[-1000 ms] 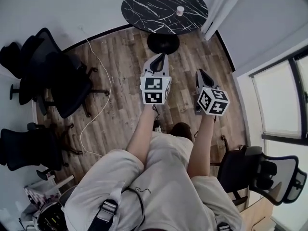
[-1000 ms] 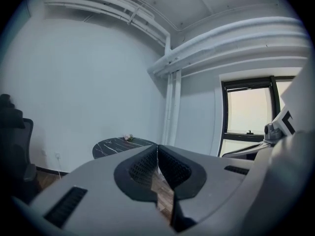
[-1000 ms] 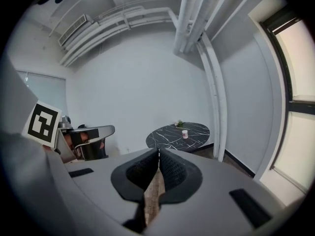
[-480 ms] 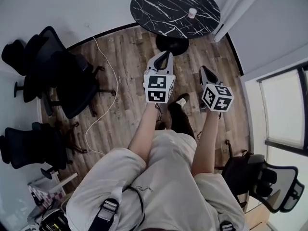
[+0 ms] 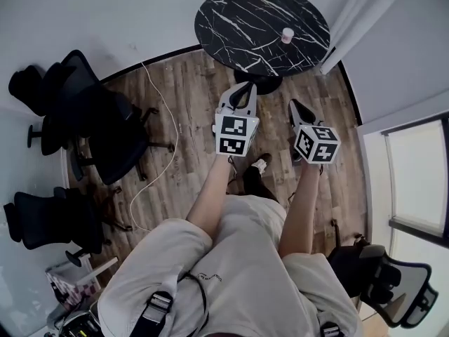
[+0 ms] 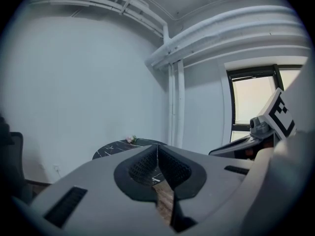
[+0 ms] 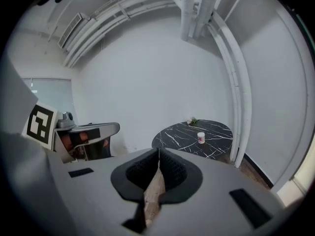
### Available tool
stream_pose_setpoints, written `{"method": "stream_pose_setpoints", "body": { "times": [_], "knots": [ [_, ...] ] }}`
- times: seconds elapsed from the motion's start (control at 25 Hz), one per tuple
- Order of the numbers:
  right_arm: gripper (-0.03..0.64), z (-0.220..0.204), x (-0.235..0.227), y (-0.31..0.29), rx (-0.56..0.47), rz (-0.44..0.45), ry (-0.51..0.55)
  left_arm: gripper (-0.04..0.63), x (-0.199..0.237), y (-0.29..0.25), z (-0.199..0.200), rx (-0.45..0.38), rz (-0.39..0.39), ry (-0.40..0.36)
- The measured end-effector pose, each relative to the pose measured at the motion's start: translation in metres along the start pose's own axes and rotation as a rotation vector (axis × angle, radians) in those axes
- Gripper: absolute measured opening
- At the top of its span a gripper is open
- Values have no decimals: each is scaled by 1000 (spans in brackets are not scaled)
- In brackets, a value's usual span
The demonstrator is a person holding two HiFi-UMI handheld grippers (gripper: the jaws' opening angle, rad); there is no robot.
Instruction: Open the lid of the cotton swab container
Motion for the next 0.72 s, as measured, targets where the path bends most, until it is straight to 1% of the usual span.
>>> {"method": "stream_pose_setpoints", "body": {
  "times": [0.12,0.24,0.32,0.48,0.64,0.72],
  "knots": [
    [35,13,-10,-20,21,9,30,25,8,-24,13,-6,6,-2],
    [35,32,-24,-37,3,18,18,25,15,-48,28,-9,7,-12],
    [35,44,-35,-47,-9,20,16,25,17,-65,36,-12,8,-32],
    [35,64,-58,-63,-17,19,22,25,19,-98,52,-9,18,-104],
    [35,88,-85,-81,-29,12,33,25,23,-135,66,-17,9,-102],
    [35,98,-102,-87,-39,4,31,25,20,-153,69,-13,9,-116]
  ]
}}
Point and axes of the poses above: the fingertips, and each gripper's own axes: y backward along the fingers, x to its left, z out of its top, the point moved 4 cm from there along y, backward along the fingers, and after that the axes turned 8 degrees about x, right-handed, at the moved point
